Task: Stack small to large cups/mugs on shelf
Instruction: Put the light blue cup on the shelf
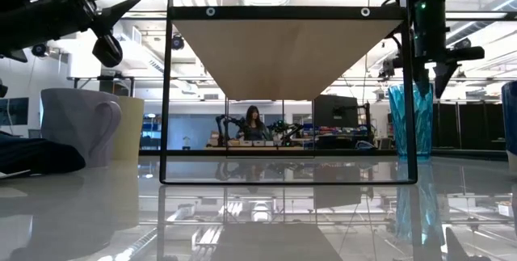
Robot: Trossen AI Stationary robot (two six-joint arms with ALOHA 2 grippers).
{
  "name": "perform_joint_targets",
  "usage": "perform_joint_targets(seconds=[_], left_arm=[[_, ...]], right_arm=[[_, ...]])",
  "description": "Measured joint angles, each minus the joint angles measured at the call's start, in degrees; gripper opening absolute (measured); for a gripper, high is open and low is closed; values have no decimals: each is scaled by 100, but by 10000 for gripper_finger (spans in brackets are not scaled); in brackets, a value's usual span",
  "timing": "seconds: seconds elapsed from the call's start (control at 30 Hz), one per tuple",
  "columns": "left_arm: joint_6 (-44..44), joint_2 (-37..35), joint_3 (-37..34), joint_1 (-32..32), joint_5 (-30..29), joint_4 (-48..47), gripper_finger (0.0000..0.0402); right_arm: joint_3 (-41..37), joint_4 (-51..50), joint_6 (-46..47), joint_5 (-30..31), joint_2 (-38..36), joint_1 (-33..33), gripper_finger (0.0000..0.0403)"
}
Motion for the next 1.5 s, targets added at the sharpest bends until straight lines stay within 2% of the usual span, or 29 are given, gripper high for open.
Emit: perform_joint_targets(seconds=[0.23,0.43,0.53,0.67,0.87,1.03,1.2,1.5], left_arm=[[0,-2,0,-2,0,0,65],[-4,-7,0,-2,13,0,65],[-4,0,0,-2,15,-2,65],[-4,26,0,-1,13,-50,65],[-4,151,0,-1,13,-54,65],[-140,270,0,-2,13,-51,65],[-289,347,0,-2,15,-44,65],[-289,295,0,-2,15,-1,65]], right_arm=[[15,65,-158,38,-22,0,20],[213,-48,-452,-395,-99,23,10],[741,-423,-610,-738,-141,208,9],[1601,-1300,-661,-711,-117,743,9],[2929,-1811,-244,-701,75,1861,9],[4047,-2068,99,-417,621,2880,9],[5218,-2128,-31,-14,1582,3525,9],[7205,-2130,-815,-22,3319,3280,9]])
